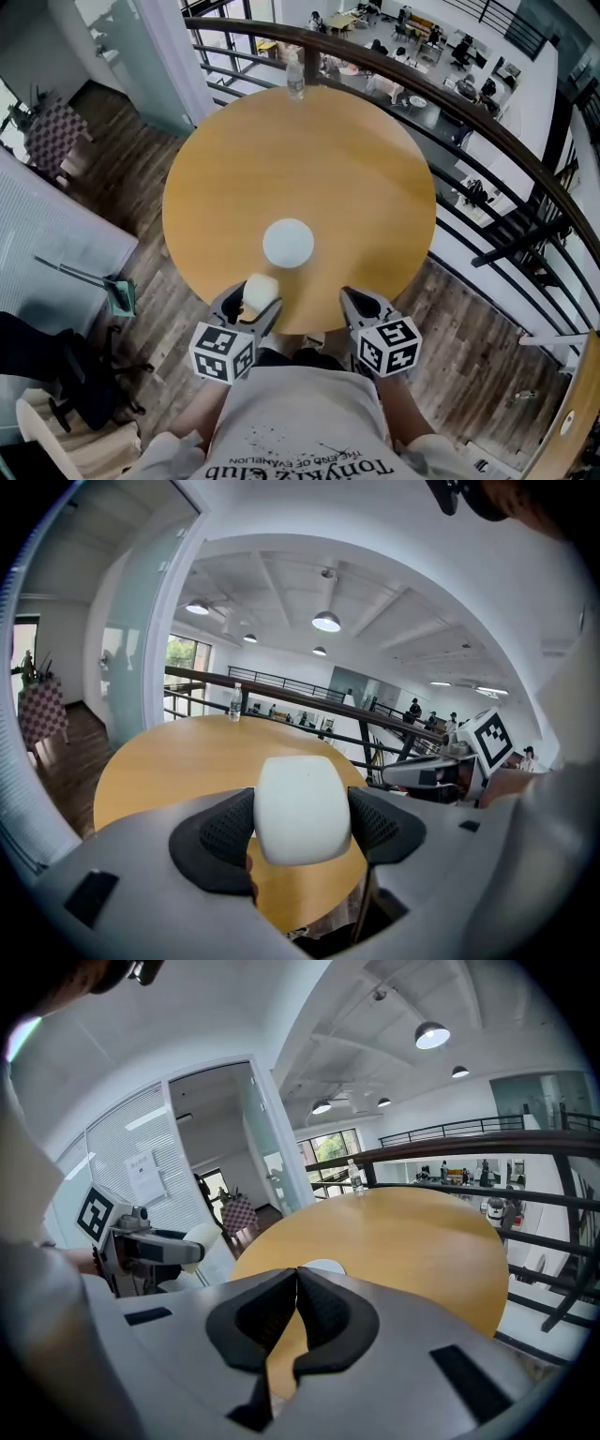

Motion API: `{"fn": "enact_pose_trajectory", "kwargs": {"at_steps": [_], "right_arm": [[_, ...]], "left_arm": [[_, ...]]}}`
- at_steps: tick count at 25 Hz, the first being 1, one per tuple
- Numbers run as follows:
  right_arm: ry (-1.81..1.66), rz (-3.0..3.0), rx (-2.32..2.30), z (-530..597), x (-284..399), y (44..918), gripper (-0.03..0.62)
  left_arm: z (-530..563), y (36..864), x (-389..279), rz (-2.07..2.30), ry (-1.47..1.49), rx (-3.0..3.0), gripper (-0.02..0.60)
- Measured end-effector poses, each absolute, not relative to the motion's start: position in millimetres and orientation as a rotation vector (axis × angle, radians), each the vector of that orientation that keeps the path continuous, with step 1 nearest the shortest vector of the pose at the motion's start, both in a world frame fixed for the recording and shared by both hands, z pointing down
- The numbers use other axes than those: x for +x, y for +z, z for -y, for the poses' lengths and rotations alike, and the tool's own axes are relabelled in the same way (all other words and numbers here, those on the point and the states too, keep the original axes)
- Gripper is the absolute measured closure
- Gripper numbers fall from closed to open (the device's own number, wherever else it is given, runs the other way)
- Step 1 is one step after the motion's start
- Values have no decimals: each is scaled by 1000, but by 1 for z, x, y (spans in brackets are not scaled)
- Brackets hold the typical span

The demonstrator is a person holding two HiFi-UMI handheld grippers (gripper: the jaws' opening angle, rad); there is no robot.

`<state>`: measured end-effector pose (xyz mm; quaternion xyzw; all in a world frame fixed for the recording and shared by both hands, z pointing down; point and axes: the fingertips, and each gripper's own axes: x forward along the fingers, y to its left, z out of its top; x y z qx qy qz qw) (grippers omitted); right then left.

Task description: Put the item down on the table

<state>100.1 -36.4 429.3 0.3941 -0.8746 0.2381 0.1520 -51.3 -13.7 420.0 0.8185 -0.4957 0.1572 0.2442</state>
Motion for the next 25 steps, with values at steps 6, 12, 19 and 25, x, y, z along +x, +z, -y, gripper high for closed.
{"fn": "enact_pose_trajectory", "kwargs": {"at_steps": [6, 12, 19, 25], "right_arm": [[693, 2510, 1125, 51, 82, 433, 568], [716, 2496, 1127, 62, 56, 432, 568], [734, 2443, 1209, 77, 59, 436, 568], [723, 2410, 1219, 93, 52, 444, 568]], "left_arm": [[18, 422, -66, 1358, 439, 2222, 256], [24, 432, -88, 1302, 503, 2209, 256], [45, 437, -96, 1255, 568, 2265, 256], [66, 449, -101, 1217, 592, 2266, 256]]}}
